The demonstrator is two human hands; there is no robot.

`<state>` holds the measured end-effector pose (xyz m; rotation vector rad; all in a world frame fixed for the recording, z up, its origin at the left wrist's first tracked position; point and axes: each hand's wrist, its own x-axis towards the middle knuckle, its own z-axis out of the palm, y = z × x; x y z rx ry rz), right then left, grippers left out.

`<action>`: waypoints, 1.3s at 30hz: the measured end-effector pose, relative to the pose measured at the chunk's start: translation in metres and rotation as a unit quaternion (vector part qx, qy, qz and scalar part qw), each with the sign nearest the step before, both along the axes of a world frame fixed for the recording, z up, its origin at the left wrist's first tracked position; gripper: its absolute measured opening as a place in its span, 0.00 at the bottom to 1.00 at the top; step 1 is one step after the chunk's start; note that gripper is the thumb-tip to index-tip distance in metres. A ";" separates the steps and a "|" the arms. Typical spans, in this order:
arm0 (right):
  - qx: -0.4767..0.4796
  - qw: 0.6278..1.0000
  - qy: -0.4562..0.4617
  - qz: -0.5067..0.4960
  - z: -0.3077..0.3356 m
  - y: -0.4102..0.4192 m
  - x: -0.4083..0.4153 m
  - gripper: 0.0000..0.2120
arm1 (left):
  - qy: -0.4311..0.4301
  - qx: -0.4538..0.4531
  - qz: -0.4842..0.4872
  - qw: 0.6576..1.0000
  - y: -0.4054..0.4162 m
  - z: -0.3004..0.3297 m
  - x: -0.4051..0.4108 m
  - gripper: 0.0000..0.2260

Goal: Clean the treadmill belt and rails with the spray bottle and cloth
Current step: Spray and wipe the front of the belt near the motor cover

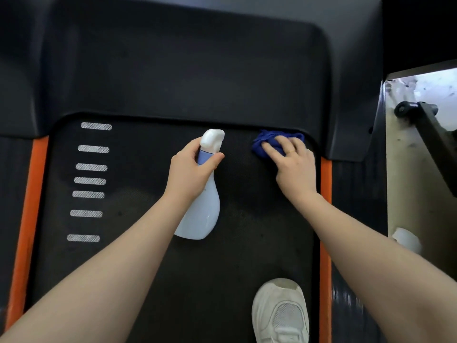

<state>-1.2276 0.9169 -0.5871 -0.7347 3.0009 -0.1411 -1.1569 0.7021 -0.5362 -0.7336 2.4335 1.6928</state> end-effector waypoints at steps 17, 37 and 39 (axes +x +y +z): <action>-0.062 0.998 -0.002 0.023 -0.009 -0.029 0.052 0.30 | -0.056 0.035 -0.042 0.997 -0.007 0.004 0.009 0.13; -0.016 0.986 -0.038 -0.163 -0.003 0.020 0.039 0.32 | -0.022 0.019 -0.078 0.996 0.004 0.005 0.017 0.17; -0.023 0.975 -0.064 -0.210 -0.001 0.004 0.047 0.31 | -0.023 0.012 -0.075 0.997 0.002 0.006 0.018 0.17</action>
